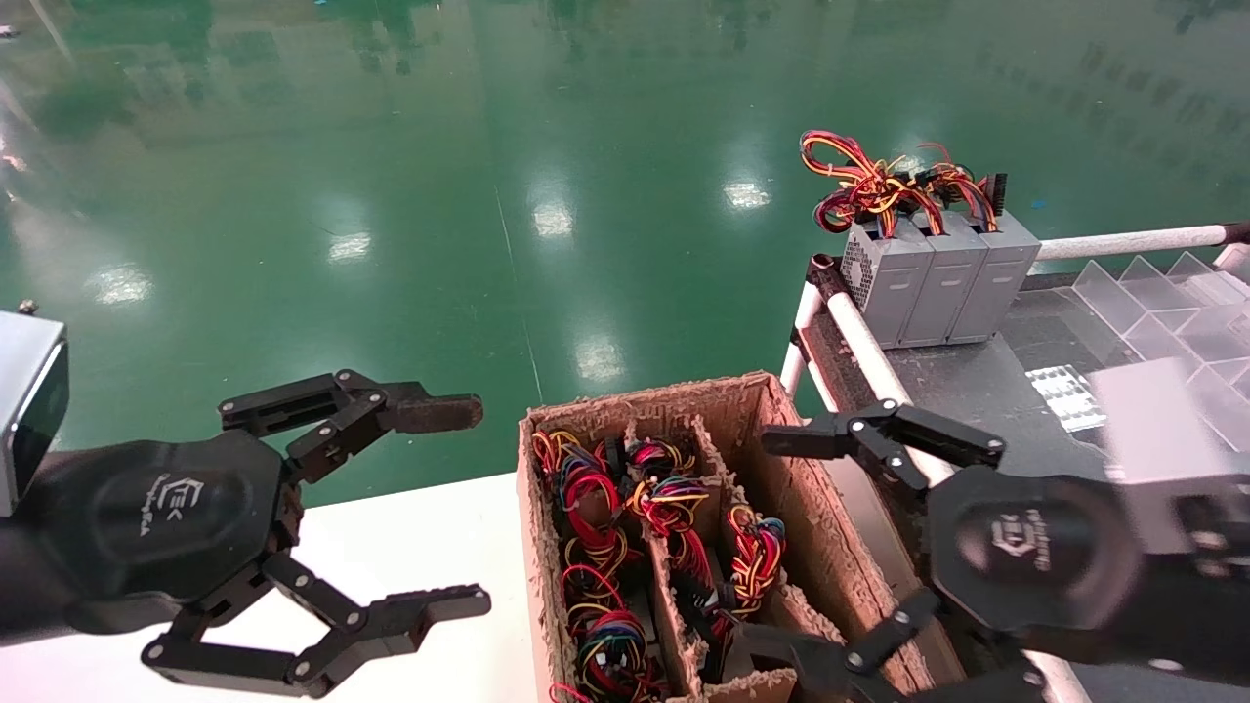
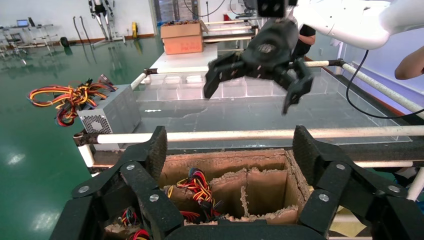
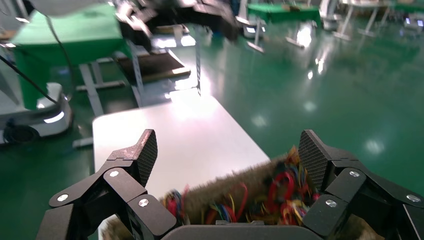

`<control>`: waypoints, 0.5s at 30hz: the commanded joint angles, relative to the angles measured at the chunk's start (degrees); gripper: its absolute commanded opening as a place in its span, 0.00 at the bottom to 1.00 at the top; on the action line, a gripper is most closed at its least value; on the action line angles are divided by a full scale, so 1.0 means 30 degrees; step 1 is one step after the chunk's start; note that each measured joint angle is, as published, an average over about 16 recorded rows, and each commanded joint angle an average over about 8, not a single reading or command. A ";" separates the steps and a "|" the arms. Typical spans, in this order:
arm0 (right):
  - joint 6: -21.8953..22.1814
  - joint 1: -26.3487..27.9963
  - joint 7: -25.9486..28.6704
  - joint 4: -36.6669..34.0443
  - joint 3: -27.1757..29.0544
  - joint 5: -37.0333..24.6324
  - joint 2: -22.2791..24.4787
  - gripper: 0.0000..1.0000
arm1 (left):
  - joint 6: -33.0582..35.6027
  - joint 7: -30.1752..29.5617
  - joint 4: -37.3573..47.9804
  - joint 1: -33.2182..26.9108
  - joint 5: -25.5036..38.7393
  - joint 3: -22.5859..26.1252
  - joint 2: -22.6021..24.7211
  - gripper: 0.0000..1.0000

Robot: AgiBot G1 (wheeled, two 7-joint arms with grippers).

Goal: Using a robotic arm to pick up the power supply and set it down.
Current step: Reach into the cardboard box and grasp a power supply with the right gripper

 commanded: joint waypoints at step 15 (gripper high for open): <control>0.0439 0.1403 0.3009 -0.0046 -0.3991 -0.5410 -0.3152 0.15 | 0.0000 0.0001 0.0001 -0.0001 -0.0001 0.0002 -0.0001 1.00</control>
